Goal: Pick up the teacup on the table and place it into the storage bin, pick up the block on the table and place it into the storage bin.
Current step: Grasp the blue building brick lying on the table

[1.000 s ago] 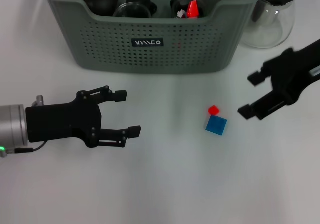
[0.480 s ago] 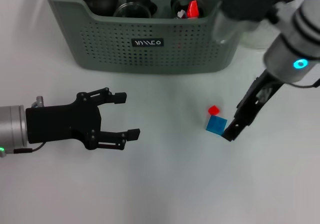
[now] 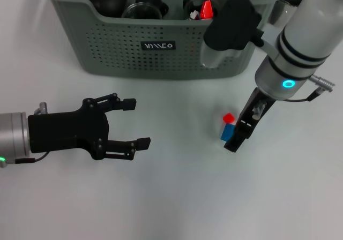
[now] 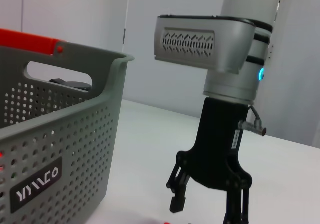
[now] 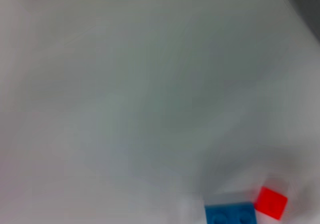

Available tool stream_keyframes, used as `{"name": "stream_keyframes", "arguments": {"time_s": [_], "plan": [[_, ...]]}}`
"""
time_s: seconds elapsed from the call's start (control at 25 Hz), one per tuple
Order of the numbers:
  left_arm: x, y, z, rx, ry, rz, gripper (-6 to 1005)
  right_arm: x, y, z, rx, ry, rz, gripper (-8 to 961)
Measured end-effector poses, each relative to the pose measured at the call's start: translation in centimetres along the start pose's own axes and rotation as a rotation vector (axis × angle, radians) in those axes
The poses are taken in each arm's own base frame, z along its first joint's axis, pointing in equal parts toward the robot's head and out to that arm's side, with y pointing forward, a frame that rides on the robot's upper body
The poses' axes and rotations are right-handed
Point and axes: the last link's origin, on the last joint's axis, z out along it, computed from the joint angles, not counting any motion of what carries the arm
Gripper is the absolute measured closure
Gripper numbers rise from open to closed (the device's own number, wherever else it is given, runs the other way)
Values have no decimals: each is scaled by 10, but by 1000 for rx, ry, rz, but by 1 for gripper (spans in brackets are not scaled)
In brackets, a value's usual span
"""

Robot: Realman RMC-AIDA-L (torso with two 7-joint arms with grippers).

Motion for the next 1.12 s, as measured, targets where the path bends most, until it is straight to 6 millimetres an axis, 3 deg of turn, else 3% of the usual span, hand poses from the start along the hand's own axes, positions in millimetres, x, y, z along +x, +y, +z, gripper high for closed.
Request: {"name": "stream_keyframes", "arguments": {"time_s": [0.92, 1.12], "plan": [[1, -1, 0, 2, 7, -1, 51, -2, 4, 15, 27, 21, -31, 71], [1, -1, 0, 3, 7, -1, 51, -3, 6, 15, 22, 21, -36, 338]]}}
